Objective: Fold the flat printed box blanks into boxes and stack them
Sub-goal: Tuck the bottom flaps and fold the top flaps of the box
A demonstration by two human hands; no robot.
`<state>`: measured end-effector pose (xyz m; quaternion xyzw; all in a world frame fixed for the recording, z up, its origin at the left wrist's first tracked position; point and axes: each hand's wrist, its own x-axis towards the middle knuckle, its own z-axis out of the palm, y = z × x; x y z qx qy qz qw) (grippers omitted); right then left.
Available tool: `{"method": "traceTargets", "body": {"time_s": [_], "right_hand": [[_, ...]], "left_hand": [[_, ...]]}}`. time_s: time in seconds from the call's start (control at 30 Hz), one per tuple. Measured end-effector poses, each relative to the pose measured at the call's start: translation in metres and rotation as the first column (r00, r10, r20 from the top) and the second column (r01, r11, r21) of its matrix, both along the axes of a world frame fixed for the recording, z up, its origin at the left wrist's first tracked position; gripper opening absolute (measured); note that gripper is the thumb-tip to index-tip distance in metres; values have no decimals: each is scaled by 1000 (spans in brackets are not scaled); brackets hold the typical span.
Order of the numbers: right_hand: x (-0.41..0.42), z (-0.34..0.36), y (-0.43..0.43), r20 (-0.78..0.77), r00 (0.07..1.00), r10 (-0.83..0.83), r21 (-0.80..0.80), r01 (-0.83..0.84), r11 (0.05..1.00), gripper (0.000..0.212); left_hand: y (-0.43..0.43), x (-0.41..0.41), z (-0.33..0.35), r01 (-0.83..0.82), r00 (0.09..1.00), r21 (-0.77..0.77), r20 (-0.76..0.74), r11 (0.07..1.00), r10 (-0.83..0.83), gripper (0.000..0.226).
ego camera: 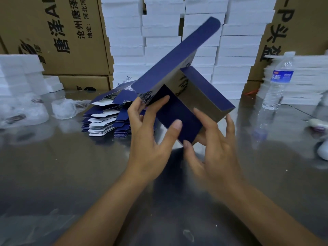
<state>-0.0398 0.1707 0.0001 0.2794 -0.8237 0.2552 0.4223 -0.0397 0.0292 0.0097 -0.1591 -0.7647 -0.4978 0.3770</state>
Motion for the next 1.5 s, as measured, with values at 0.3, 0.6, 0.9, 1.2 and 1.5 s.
{"method": "traceTargets", "body": {"time_s": [0.3,0.6,0.9,1.2,1.5], "right_hand": [[-5,1,6,-51,975,-218,25,219,975,53],[-7,6,10,-172,973,-154,-55,147,988,27],[-8,7,7,-260,956,-136,-46,129,991,30],[-8,9,10,-342,913,-221,-26,226,974,37],[-11,13,16,-391,910,-138,-29,138,990,34]], "left_hand": [[-4,-2,5,12,1000,153,10,988,-14,37],[-1,2,5,14,999,65,-51,998,-11,20],[-2,-5,-3,111,992,-79,74,991,-105,17],[-3,-7,-3,100,994,-71,59,992,-96,16],[-3,-6,2,49,999,-70,19,996,-48,25]]}}
